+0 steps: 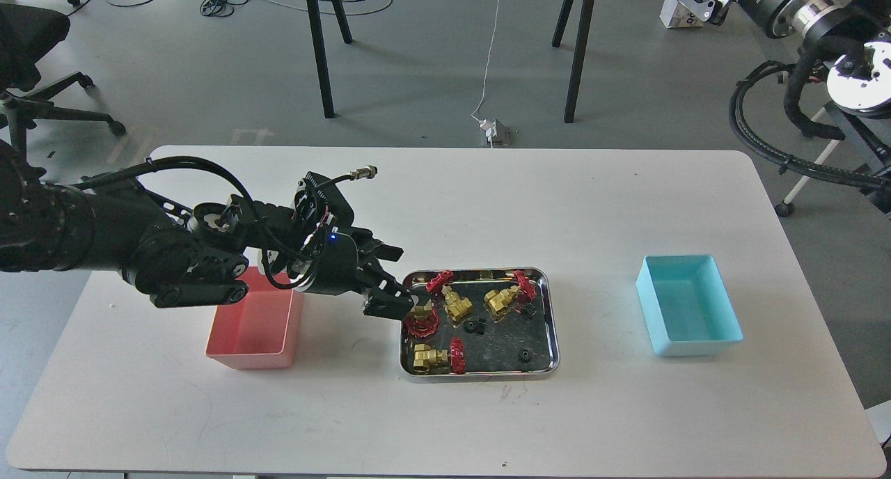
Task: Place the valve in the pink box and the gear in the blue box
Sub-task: 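Close the left gripper on a red-handled brass valve in the tray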
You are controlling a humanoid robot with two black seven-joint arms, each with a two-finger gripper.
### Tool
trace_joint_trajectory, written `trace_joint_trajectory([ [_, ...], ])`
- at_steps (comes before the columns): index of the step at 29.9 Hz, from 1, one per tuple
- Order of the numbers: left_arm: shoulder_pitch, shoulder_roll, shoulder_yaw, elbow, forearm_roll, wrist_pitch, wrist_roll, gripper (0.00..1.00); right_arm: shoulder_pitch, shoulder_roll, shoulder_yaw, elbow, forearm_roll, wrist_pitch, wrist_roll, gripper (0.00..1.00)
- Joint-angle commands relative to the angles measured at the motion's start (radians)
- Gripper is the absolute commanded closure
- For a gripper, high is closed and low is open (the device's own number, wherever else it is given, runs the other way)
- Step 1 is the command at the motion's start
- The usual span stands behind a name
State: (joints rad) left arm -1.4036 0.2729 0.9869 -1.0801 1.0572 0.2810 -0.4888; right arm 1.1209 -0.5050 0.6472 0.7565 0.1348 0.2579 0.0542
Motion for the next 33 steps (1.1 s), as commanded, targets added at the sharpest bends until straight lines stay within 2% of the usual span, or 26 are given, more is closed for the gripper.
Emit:
trace_joint_trajectory([
  [1,0.031,-0.009,-0.004,0.02,0.001,0.003,0.0,0.02,-0.012,0.0,-0.004,-0.002,0.0,0.0,-0.001,0.0],
  [6,0.067,-0.014,-0.005,0.04,0.001,0.001,0.0,0.02,-0.033,0.0,-0.006,-0.002,0.0,0.0,-0.001,0.0],
  [13,0.166,-0.1,-0.004,0.175,0.001,0.003,0.0,0.02,-0.062,0.0,-0.006,0.0,0.0,0.0,-0.001,0.0],
  [17,0.186,-0.101,-0.005,0.193,0.0,0.003,0.0,0.03,-0.069,-0.001,-0.006,0.0,0.0,0.0,-0.001,0.0],
  [22,0.186,-0.101,-0.019,0.195,0.0,0.003,0.0,0.1,-0.081,-0.001,-0.004,0.0,0.0,0.0,-0.001,0.0],
  [29,0.183,-0.1,-0.037,0.2,0.0,0.001,0.0,0.28,-0.09,0.0,-0.004,0.001,0.002,0.0,-0.001,0.0],
  [33,0.183,-0.1,-0.028,0.2,0.001,0.0,0.0,0.33,-0.096,0.0,-0.004,0.001,0.002,0.0,-0.001,0.0],
])
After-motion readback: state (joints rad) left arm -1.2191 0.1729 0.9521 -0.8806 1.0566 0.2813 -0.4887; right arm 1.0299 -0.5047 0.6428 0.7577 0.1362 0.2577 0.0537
